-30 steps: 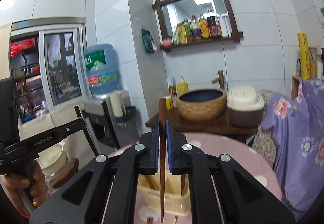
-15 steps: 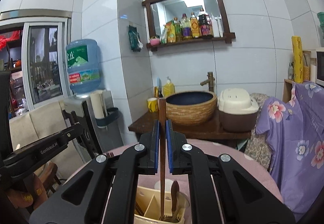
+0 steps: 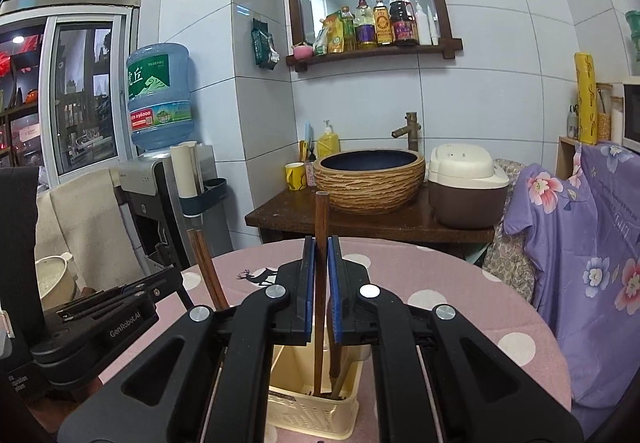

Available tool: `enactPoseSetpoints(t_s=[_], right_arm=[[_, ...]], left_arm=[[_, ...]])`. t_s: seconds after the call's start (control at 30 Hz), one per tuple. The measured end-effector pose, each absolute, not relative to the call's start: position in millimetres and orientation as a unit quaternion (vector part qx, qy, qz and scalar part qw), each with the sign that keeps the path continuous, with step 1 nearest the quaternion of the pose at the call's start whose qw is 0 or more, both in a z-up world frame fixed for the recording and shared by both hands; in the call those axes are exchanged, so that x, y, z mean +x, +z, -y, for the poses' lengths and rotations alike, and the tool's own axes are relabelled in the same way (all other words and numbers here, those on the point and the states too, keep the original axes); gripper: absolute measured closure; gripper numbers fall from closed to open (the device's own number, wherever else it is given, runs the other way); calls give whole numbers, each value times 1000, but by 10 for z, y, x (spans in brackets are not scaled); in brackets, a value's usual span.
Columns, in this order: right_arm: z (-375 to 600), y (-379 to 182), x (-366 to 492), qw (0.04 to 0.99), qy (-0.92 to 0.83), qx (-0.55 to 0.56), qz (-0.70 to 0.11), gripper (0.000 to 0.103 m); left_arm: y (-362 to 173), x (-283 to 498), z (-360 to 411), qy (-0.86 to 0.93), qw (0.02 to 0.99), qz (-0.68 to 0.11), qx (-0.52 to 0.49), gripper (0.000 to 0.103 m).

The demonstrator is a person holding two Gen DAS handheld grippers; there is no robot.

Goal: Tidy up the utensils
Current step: 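Lower both chopsticks into the holder and open both tools, then move both open tools back down to the remaining utensils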

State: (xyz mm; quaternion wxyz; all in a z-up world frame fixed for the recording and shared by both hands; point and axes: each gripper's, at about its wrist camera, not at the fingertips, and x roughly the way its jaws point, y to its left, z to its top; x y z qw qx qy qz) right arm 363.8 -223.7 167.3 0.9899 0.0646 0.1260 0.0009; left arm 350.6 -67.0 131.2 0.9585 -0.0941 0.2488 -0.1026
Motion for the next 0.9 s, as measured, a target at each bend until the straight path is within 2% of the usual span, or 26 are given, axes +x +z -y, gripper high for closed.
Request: enactPoseSetpoints(t_s=[0.23, 0.3, 0.33, 0.37, 0.4, 0.43, 0.5, 0.57, 0.63, 0.77, 0.9], right_arm=[[2258, 1686, 3607, 989, 12, 69, -127, 95], [2274, 1679, 3597, 989, 16, 71, -130, 88], [2288, 1672, 3580, 989, 17, 73, -128, 77], [2305, 1665, 3553, 989, 19, 77, -126, 65], [2319, 1660, 3526, 989, 21, 81, -123, 62], [2336, 1654, 3491, 989, 21, 84, -122, 61], [2350, 1644, 3426, 989, 22, 82, -124, 62], [2372, 1617, 3332, 988, 25, 80, -129, 61], [2385, 1577, 3239, 987, 34, 79, -139, 61], [2343, 1365, 3086, 978, 56, 68, -191, 57], [2217, 1025, 2996, 965, 77, 48, -248, 57]], left_arm=[[1291, 3477, 687, -98, 961, -244, -80, 94], [1291, 3444, 666, -99, 962, -241, -77, 90], [1294, 3425, 650, -98, 963, -239, -75, 82], [1296, 3391, 630, -97, 964, -236, -73, 69], [1297, 3348, 599, -97, 965, -233, -72, 62], [1295, 3292, 560, -95, 966, -227, -75, 55], [1287, 3196, 498, -90, 968, -221, -73, 52], [1254, 3099, 420, -84, 969, -224, -67, 37], [1178, 3008, 327, -76, 967, -233, -68, 26], [907, 2859, 155, -63, 959, -268, -67, 19], [599, 2760, 117, -53, 949, -306, -49, 19]])
